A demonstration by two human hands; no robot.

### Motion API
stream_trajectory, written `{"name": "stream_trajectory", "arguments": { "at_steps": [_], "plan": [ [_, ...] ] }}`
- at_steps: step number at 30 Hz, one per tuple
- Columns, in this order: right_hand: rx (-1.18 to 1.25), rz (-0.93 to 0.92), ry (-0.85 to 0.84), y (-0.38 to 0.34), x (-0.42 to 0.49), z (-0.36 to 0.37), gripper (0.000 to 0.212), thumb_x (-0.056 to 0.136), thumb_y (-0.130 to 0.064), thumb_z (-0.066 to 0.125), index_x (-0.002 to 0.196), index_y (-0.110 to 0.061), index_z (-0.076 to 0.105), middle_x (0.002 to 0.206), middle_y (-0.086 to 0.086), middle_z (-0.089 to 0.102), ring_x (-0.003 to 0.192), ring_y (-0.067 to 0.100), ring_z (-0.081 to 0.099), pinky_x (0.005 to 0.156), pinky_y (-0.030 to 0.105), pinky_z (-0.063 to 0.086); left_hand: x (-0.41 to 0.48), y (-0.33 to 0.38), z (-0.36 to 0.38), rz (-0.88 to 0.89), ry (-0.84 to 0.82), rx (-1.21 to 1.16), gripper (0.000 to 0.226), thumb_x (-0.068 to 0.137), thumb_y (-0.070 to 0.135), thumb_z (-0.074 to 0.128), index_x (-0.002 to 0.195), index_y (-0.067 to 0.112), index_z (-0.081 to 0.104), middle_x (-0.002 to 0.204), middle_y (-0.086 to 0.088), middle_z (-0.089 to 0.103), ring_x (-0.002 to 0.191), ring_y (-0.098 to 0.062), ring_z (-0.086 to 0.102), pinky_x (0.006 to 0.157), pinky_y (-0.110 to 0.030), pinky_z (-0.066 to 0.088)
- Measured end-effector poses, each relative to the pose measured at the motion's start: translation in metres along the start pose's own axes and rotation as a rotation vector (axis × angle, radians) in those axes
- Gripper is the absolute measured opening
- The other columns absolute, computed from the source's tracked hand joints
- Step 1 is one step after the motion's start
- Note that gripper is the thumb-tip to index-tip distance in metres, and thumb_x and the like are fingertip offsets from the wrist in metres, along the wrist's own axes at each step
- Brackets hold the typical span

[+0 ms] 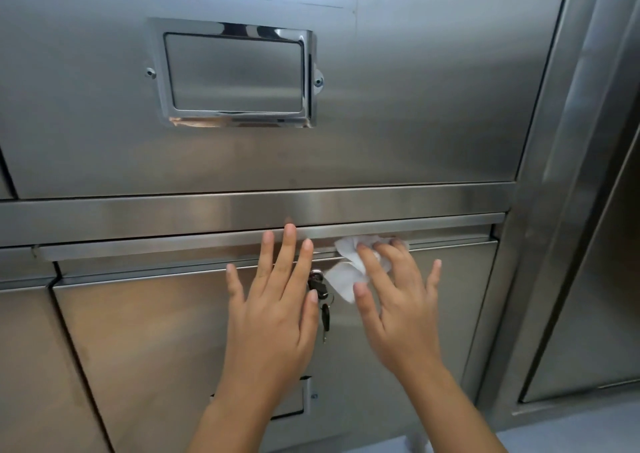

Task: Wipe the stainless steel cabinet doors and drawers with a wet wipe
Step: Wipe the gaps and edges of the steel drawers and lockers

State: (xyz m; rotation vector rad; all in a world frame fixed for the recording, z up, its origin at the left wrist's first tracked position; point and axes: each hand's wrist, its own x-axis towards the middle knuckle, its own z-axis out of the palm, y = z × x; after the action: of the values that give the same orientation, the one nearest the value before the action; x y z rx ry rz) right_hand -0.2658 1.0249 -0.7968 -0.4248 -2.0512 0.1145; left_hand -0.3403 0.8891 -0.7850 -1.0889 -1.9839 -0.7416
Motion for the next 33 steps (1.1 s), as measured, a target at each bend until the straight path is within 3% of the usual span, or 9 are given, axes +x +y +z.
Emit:
{"name": "stream_trajectory", "arguments": {
  "at_steps": [5,9,13,19,24,29,33],
  "plan": [
    [0.008,0.032,0.008,0.018,0.000,-0.005,0.068,0.094,-0.057,0.012,0.129,-0.017,0.055,0.130,0.007,0.051,0.132,0.024,0.033,0.107,0.055,0.003,-0.003,0.008,0.009,0.013,-0.025,0.016,0.052,0.089,0.029,0.033,0.136,0.011,0.046,0.147,-0.009,0.033,0.137,-0.020,0.018,0.093,-0.067,0.006],
    [0.027,-0.049,-0.051,0.017,0.000,-0.004,0.064,0.094,-0.057,0.014,0.134,-0.021,0.050,0.135,0.005,0.048,0.135,0.018,0.024,0.108,0.053,0.002,-0.004,0.012,0.015,-0.004,-0.039,0.029,0.053,0.089,0.030,0.032,0.137,0.012,0.046,0.148,-0.008,0.032,0.137,-0.021,0.018,0.094,-0.066,0.006],
    [-0.051,-0.084,-0.076,0.038,0.002,-0.011,0.061,0.095,-0.054,0.015,0.134,-0.022,0.049,0.133,0.006,0.050,0.132,0.018,0.027,0.106,0.053,0.007,-0.004,0.015,0.017,-0.009,-0.041,0.015,0.053,0.089,0.030,0.031,0.138,0.012,0.044,0.149,-0.009,0.030,0.138,-0.021,0.017,0.095,-0.064,0.005],
    [-0.095,0.061,-0.031,0.081,0.008,-0.027,0.054,0.089,-0.045,0.031,0.130,-0.018,0.053,0.133,0.009,0.048,0.133,0.026,0.035,0.106,0.053,0.022,-0.004,0.018,0.019,-0.003,-0.046,0.010,0.053,0.088,0.029,0.032,0.137,0.011,0.045,0.149,-0.011,0.030,0.138,-0.020,0.017,0.095,-0.064,0.007],
    [-0.045,0.068,-0.026,0.073,0.007,-0.023,0.059,0.087,-0.046,0.034,0.131,-0.010,0.052,0.134,0.016,0.046,0.133,0.034,0.034,0.103,0.052,0.033,-0.006,0.022,0.022,0.002,-0.056,0.011,0.054,0.088,0.029,0.033,0.136,0.010,0.046,0.148,-0.011,0.030,0.137,-0.020,0.018,0.096,-0.064,0.009],
    [-0.057,-0.019,-0.054,0.073,0.004,-0.020,0.054,0.089,-0.045,0.036,0.134,-0.018,0.050,0.135,0.009,0.046,0.134,0.028,0.032,0.102,0.054,0.032,-0.005,0.018,0.025,0.016,-0.044,0.029,0.055,0.087,0.029,0.033,0.137,0.010,0.045,0.148,-0.010,0.030,0.137,-0.021,0.018,0.097,-0.063,0.012],
    [-0.068,0.055,-0.023,0.098,0.007,-0.027,0.053,0.089,-0.046,0.034,0.132,-0.022,0.051,0.135,0.006,0.045,0.134,0.024,0.032,0.102,0.054,0.030,-0.004,0.018,0.026,0.016,-0.029,0.038,0.055,0.087,0.029,0.033,0.137,0.009,0.044,0.148,-0.011,0.030,0.137,-0.022,0.018,0.097,-0.063,0.015]
  ]
}}
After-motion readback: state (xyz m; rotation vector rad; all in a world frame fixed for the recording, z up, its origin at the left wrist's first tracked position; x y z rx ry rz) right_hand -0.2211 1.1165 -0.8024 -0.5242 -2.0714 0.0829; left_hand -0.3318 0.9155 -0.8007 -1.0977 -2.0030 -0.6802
